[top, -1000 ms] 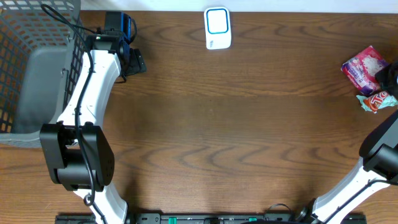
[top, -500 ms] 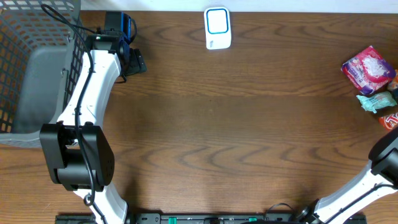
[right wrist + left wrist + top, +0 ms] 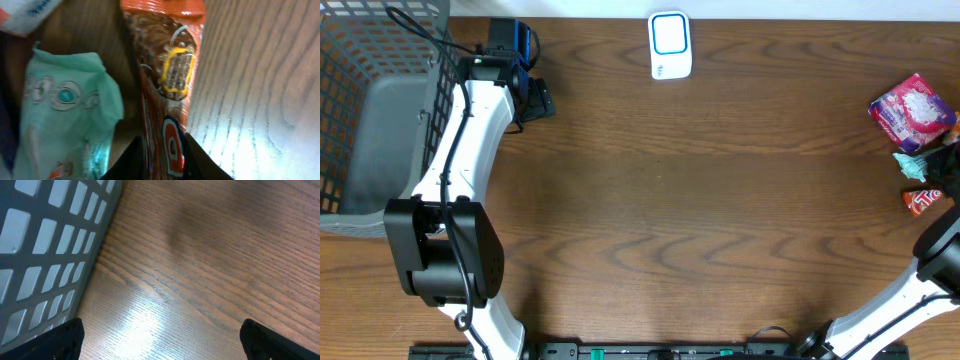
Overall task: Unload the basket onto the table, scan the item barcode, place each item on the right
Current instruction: 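Carry the snack bar right and set it by the purple pack, then release the snack bar and pull the right gripper back left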
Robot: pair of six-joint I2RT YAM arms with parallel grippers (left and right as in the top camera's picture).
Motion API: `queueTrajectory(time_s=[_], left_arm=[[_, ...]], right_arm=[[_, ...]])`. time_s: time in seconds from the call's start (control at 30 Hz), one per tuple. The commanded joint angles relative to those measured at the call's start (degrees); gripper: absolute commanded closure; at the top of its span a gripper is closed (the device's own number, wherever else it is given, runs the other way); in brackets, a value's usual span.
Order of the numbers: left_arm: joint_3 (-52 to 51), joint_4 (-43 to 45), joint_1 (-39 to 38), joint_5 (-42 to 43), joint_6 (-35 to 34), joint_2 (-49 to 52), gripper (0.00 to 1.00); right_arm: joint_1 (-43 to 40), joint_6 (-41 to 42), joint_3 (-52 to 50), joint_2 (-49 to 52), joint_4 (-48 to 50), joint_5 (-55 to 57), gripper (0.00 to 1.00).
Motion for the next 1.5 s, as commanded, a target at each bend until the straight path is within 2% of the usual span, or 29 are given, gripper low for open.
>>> queueTrajectory(time_s=[0.0, 0.27, 0.5, 0.6, 0.63, 0.67, 0.73, 0.87, 1.0, 1.13, 1.47], left_arm=[[-0.3, -0.2, 0.0, -0.5, 0.1, -0.3, 0.01], [-0.3, -0.2, 0.0, -0.5, 0.1, -0.3, 0.01], [-0.3, -0.2, 0.0, -0.5, 0.1, -0.3, 0.01], [-0.3, -0.1, 0.0, -0.5, 0.1, -0.3, 0.01], [-0.3, -0.1, 0.0, -0.5, 0.1, -0.3, 0.01], [-0.3, -0.1, 0.0, -0.5, 0.1, -0.3, 0.01], [-0.3, -0.1, 0.0, -0.5, 0.1, -0.3, 0.01], [-0.3, -0.2, 0.0, -0.5, 0.1, -0.3, 0.01], [-0.3, -0.2, 0.0, -0.5, 0.1, -0.3, 0.01], [-0.3, -0.2, 0.0, -0.5, 0.1, -0.3, 0.01], [-0.3, -0.2, 0.0, -0.5, 0.1, -0.3, 0.01]], right_arm=[[0.1, -1.0, 1.3, -0.1, 0.0, -1.7, 0.71], [0.6, -3.4, 8.2, -2.6, -7.0, -3.1, 0.66], [1.3, -3.3, 8.9, -9.7, -7.4, -7.2, 0.61], [1.3, -3.3, 8.9, -13.2, -7.8, -12.8, 0.50], [1.3, -3.3, 8.9, -14.3, -7.9, -14.8, 0.38], [1.3, -3.3, 8.9, -15.4, -8.3, -17.1, 0.32], [1.3, -3.3, 8.9, -17.2, -9.2, -21.4, 0.26], [1.6, -3.3, 8.9, -20.5, -11.5, -29.3, 0.25], [3.5, -3.3, 8.9, -23.2, -14.3, -32.4, 0.24], [7.0, -4.8, 8.9, -25.3, -17.2, -32.4, 0.24], [17.2, -8.7, 6.1, -27.6, -20.9, -29.9, 0.32]])
